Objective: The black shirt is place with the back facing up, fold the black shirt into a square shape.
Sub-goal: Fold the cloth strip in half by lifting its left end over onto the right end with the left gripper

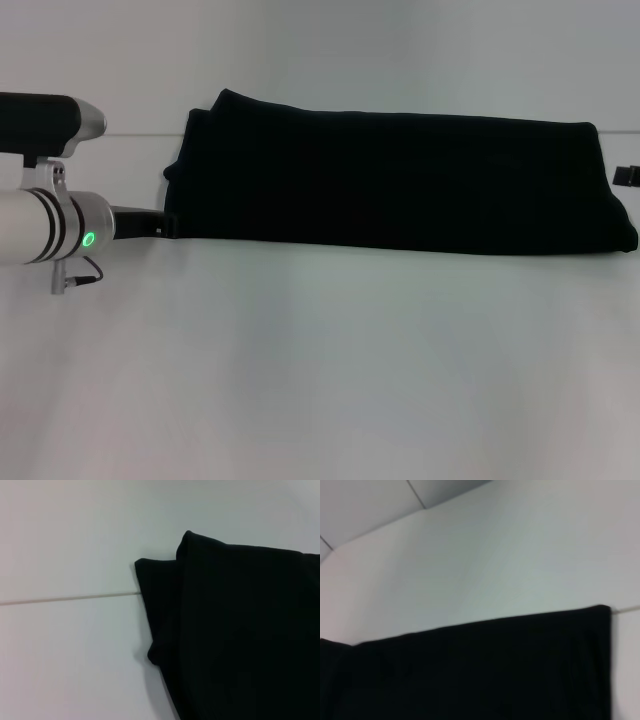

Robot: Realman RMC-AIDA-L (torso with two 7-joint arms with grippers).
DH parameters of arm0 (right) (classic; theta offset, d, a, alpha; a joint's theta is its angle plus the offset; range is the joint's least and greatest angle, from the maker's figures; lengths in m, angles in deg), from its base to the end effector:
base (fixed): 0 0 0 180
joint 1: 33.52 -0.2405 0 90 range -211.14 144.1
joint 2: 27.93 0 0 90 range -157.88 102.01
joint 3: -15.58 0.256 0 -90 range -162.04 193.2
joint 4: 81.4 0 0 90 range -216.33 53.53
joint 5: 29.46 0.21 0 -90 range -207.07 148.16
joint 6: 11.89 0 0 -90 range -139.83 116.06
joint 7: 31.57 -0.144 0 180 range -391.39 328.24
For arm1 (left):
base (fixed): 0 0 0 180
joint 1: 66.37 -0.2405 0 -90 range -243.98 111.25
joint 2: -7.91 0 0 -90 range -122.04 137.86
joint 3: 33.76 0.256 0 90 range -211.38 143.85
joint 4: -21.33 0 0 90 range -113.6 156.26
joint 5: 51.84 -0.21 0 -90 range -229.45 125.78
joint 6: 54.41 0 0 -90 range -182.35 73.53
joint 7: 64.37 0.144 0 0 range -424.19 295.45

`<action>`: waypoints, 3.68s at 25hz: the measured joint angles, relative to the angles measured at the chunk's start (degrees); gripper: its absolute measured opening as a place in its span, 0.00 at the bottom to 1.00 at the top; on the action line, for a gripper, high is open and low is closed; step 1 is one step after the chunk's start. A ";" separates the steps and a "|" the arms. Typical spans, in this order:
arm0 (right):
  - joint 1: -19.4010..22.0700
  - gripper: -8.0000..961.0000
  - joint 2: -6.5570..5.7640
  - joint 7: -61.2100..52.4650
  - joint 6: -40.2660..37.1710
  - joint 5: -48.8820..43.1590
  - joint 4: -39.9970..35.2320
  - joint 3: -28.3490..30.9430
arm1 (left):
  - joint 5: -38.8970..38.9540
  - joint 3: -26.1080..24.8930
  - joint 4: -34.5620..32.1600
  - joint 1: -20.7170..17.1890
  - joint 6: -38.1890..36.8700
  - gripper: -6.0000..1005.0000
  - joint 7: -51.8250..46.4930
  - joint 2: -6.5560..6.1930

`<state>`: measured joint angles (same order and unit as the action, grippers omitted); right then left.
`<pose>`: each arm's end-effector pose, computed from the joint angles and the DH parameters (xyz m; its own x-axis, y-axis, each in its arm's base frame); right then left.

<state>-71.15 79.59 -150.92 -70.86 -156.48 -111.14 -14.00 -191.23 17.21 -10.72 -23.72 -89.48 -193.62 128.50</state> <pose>0.3365 0.4152 0.0951 0.3407 -0.6809 -0.6483 -0.9342 -0.1678 -0.3148 -0.2854 0.4365 -0.0187 0.5633 0.7027 0.4346 0.7703 -0.2566 -0.5837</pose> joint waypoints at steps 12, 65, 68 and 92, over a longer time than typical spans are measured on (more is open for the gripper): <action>-1.02 0.66 0.35 -6.97 2.28 -9.00 -0.11 -1.35 | -2.82 -0.42 -4.63 -0.48 -6.55 0.02 -0.39 -0.48; 1.78 0.10 0.16 -6.10 1.53 -9.12 -2.78 -6.50 | -3.26 -1.17 -18.83 -8.30 -28.11 0.10 -2.56 -0.50; 2.00 0.11 0.15 -5.50 1.45 -9.12 -2.79 -6.39 | -3.25 -1.28 -19.25 -8.88 -28.55 0.10 -2.57 -0.36; 3.94 0.60 2.70 -1.08 -14.94 -2.27 -15.65 5.19 | 0.33 -8.70 -17.78 -1.05 -45.49 0.34 -14.25 -3.96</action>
<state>-67.21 82.29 -152.00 -85.81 -158.75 -126.79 -8.81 -190.90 8.50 -28.50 -24.78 -134.97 -207.87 124.53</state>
